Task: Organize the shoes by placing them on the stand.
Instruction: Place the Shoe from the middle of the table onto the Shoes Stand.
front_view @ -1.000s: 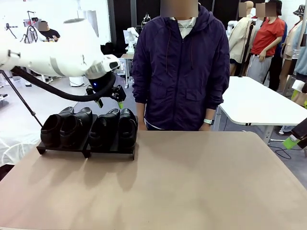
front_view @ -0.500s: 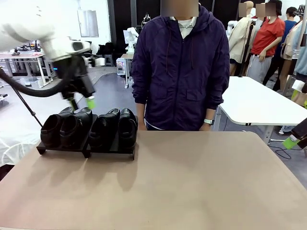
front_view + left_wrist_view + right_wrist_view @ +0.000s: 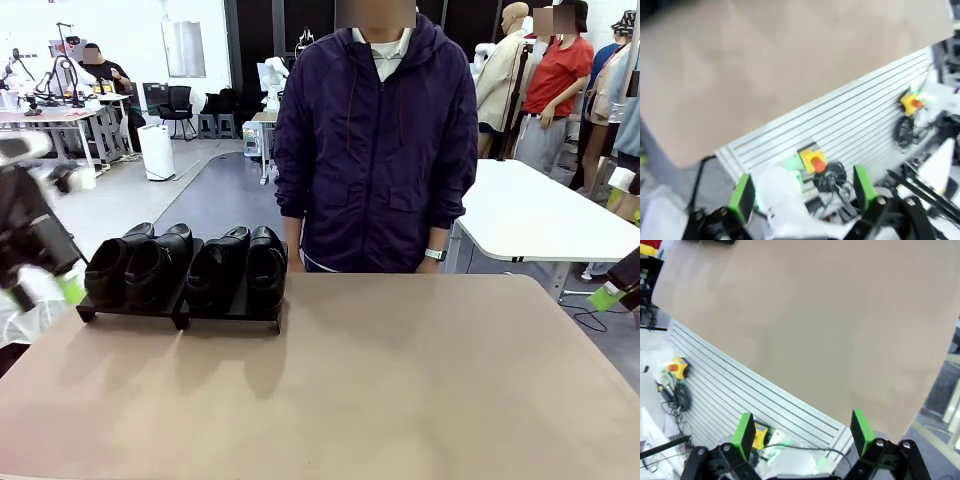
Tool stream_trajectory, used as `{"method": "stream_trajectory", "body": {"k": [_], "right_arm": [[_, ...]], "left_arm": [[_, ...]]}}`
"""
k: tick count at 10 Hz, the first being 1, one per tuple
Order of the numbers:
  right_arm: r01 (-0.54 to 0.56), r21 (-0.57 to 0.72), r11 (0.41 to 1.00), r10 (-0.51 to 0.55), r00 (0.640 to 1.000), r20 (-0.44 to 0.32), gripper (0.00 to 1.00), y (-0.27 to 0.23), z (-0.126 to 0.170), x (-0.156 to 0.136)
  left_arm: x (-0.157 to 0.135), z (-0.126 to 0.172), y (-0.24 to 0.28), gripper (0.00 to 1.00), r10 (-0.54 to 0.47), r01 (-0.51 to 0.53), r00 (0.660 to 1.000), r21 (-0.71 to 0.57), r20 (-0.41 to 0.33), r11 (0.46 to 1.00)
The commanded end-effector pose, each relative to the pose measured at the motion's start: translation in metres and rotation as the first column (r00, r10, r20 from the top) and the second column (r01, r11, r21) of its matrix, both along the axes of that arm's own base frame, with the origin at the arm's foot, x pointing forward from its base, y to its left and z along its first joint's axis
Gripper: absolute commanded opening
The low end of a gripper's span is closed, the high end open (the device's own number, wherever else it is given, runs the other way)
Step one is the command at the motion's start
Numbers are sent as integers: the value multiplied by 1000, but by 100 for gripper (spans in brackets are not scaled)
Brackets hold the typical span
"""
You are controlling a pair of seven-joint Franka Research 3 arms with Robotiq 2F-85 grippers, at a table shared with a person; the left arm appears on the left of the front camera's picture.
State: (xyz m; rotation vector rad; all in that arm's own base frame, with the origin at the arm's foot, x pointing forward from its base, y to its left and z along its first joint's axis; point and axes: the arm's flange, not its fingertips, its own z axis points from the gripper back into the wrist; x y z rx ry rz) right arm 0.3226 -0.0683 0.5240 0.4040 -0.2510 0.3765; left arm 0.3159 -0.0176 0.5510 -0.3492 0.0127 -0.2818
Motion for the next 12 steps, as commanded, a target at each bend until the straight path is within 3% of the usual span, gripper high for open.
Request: {"method": "stream_trajectory", "body": {"k": [1,2,12], "right_arm": [[12,-7,1000,-12,1000,-9,100,0,5,1],[12,-7,1000,-12,1000,-9,100,0,5,1],[12,-7,1000,-12,1000,-9,100,0,5,1]], "left_arm": [[0,-25,32,100,-10,11,999,-14,46,1000],[0,0,0,100,0,0,1000,0,0,1000],[0,0,0,100,0,0,1000,0,0,1000]]}}
